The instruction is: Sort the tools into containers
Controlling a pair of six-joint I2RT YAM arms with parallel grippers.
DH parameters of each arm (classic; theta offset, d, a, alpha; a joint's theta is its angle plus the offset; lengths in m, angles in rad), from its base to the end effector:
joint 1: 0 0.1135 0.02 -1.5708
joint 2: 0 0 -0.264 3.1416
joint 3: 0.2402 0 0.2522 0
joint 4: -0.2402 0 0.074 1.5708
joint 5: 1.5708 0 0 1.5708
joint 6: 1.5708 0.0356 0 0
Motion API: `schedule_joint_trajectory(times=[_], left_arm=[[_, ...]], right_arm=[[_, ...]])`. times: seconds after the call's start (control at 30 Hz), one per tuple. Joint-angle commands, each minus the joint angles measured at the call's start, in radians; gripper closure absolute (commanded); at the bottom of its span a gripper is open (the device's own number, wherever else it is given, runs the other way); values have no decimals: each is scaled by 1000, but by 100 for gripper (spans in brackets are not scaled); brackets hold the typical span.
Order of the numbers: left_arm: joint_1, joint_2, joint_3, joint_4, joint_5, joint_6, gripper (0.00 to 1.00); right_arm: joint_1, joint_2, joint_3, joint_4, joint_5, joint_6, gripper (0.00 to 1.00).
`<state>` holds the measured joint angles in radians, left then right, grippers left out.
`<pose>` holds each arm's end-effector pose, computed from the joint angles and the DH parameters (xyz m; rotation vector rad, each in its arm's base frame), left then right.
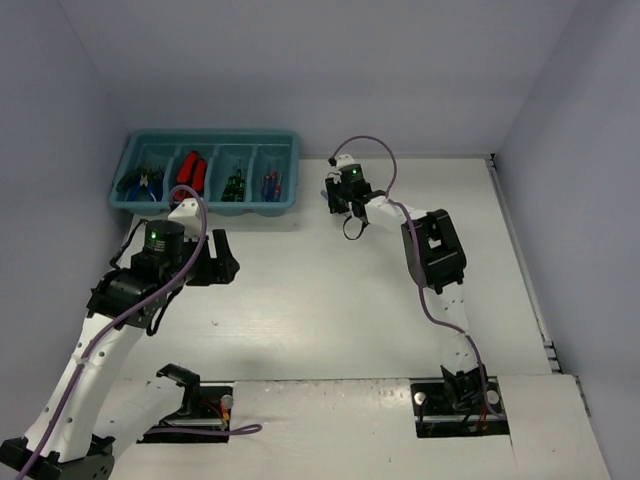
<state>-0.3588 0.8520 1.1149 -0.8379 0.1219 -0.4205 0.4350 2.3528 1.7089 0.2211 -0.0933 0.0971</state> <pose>0.1472 -0.0598 0.3743 0.0051 2.1986 -0.5778 0.4863 0.2296 0.1568 -0.3992 1.9782 0.4338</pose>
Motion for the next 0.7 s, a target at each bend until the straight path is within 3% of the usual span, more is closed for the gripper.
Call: schedule_joint_trajectory(times=[0.0, 0.13, 0.27, 0.5, 0.67], left_arm=[[4, 11, 21, 27, -7, 25, 33], [5, 25, 30, 26, 8, 58, 33], [5, 51, 46, 28, 38, 110, 33], [3, 111, 89, 27, 111, 296, 33], [1, 172, 147, 28, 289, 482, 33]], right_arm=[[40, -3, -57, -84, 6, -28, 73], [60, -53, -140, -86, 13, -37, 81], [86, -125, -270, -85, 13, -32, 99], [124, -432, -496, -92, -105, -38, 100], [131, -629, -538, -205, -313, -83, 100]])
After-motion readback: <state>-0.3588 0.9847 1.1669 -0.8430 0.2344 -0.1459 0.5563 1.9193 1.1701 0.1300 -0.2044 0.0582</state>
